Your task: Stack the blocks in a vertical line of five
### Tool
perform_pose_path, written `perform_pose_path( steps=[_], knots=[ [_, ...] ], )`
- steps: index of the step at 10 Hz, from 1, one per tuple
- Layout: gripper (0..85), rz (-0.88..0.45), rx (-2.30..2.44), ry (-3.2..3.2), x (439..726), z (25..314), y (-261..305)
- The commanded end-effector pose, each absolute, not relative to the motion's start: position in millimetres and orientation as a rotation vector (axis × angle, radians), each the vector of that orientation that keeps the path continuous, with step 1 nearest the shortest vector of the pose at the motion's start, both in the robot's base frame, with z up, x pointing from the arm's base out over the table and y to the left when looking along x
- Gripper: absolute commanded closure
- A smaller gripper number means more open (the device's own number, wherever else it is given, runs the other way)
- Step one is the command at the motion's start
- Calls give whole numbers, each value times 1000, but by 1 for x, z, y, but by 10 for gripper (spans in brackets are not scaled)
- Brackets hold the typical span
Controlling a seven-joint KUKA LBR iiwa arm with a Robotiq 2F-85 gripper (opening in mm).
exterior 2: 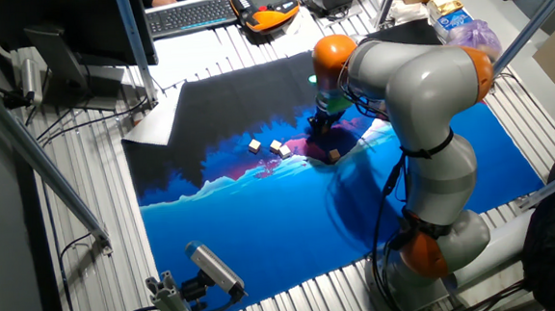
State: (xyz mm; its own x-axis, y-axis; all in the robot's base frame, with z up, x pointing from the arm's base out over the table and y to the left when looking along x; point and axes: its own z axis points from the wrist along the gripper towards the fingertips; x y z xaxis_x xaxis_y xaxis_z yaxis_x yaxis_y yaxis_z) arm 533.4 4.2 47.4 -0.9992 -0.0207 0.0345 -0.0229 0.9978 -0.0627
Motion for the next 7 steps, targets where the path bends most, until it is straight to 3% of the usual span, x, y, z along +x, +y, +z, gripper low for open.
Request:
perform_pose_path(
  steps=[1, 3, 7],
  knots=[
    [850, 76, 31, -3111, 528, 53, 4],
    [850, 43, 56, -3125, 517, 68, 1],
    [850, 75, -40, -3158, 518, 68, -1]
  ],
)
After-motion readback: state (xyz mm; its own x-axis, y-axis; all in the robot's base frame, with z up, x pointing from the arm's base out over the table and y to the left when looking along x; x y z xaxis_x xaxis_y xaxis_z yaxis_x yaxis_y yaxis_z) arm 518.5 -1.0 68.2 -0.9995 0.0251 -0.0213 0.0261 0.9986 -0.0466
